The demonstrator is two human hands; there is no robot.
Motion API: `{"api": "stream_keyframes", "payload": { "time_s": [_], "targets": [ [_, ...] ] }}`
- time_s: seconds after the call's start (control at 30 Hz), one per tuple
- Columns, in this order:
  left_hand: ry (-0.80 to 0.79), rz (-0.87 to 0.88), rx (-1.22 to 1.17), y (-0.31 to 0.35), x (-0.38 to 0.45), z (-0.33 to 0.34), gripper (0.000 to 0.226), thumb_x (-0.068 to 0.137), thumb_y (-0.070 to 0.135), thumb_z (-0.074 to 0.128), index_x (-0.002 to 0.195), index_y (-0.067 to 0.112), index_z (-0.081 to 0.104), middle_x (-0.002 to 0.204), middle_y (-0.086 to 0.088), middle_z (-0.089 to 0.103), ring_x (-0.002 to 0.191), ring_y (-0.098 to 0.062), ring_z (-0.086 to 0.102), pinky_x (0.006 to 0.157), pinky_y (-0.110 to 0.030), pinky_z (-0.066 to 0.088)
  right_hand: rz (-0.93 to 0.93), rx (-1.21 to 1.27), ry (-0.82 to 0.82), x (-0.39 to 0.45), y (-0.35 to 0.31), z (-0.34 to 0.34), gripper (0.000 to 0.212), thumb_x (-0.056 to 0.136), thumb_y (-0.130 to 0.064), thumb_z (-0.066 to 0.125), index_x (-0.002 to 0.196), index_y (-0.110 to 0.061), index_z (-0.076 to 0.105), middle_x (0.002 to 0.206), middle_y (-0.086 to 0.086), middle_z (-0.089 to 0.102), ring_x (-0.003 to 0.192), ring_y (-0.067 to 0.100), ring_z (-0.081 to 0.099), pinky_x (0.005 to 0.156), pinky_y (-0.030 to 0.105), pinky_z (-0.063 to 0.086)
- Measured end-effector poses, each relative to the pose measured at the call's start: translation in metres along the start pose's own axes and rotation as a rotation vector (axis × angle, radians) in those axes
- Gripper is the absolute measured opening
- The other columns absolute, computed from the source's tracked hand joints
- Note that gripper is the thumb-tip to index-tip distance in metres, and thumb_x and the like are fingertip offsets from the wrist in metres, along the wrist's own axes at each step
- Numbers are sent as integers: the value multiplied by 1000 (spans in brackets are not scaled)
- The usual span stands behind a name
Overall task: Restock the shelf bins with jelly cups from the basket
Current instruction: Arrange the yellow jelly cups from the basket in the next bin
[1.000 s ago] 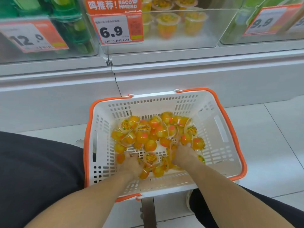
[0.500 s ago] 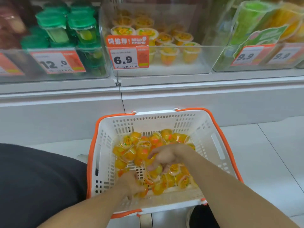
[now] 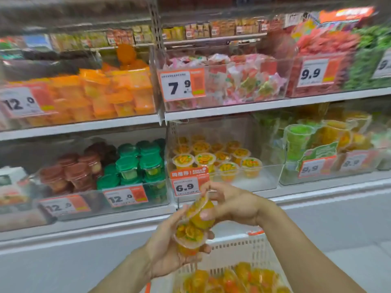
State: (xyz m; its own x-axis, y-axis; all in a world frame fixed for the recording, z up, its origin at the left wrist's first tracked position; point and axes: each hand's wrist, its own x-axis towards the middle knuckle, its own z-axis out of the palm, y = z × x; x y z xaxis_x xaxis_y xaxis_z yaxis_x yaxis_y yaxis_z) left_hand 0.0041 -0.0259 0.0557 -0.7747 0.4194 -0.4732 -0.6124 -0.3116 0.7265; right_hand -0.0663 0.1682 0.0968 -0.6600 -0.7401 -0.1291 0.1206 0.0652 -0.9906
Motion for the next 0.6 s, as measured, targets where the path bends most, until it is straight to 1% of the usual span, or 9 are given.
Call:
{"api": "stream_keyframes", "payload": {
  "time_s": [0.1,0.17,0.2,0.27,0.33,0.4,0.5,0.57,0.6],
  "targets": [
    [-2,117,75,49,-18,22,62,88,62,52,114,10,75,92,-19,68,65,-30,63,49,-27,44,-185,-163,201,-3,-29,4,45,69,10,83,95,-13,55,91,9,65,87,21,65,75,32,56],
    [41,173,141,67,-26,32,55,85,60,57,105,13,78,82,-15,68,63,-28,62,47,-27,42,-251,-201,265,-6,-43,8,51,66,7,86,101,-11,54,95,7,69,90,21,67,81,37,56],
    [60,188,157,73,-27,35,52,84,59,59,103,14,79,80,-14,68,62,-27,62,47,-27,42,-278,-234,273,-8,-48,10,58,66,5,87,109,-13,54,102,6,71,95,21,69,86,38,56],
    [91,202,157,80,-28,42,47,87,56,59,102,16,79,80,-13,69,61,-26,61,48,-27,41,-308,-361,260,-10,-53,9,79,65,-1,90,128,-26,50,113,5,70,105,20,70,93,38,56],
    [147,194,94,77,-20,47,43,92,50,57,102,15,79,81,-15,69,62,-26,61,50,-27,39,-297,-513,276,-11,-56,1,88,65,-10,91,135,-38,46,114,1,69,106,18,69,93,38,56],
    [221,175,-26,72,-11,49,35,94,38,57,104,9,74,81,-17,68,63,-28,60,49,-27,39,-257,-623,352,-7,-57,-11,84,64,-16,90,133,-39,48,114,-2,68,105,14,69,93,38,55],
    [305,166,-121,67,8,51,32,87,19,59,110,-1,66,78,-21,65,63,-31,61,47,-28,45,-166,-685,573,6,-54,-37,74,63,-14,88,126,-33,55,109,-5,69,97,9,69,89,35,56],
    [314,176,-130,63,20,49,36,82,12,59,114,-3,63,74,-22,66,63,-33,62,50,-31,49,-99,-700,725,22,-51,-60,68,64,-14,88,123,-28,59,107,-8,69,96,9,68,84,27,56],
    [339,152,-135,62,25,48,37,81,10,60,116,-2,62,77,-24,67,64,-35,63,51,-33,50,-73,-726,793,32,-50,-72,67,63,-16,89,123,-26,61,110,-10,68,100,9,67,84,24,52]
  ]
}}
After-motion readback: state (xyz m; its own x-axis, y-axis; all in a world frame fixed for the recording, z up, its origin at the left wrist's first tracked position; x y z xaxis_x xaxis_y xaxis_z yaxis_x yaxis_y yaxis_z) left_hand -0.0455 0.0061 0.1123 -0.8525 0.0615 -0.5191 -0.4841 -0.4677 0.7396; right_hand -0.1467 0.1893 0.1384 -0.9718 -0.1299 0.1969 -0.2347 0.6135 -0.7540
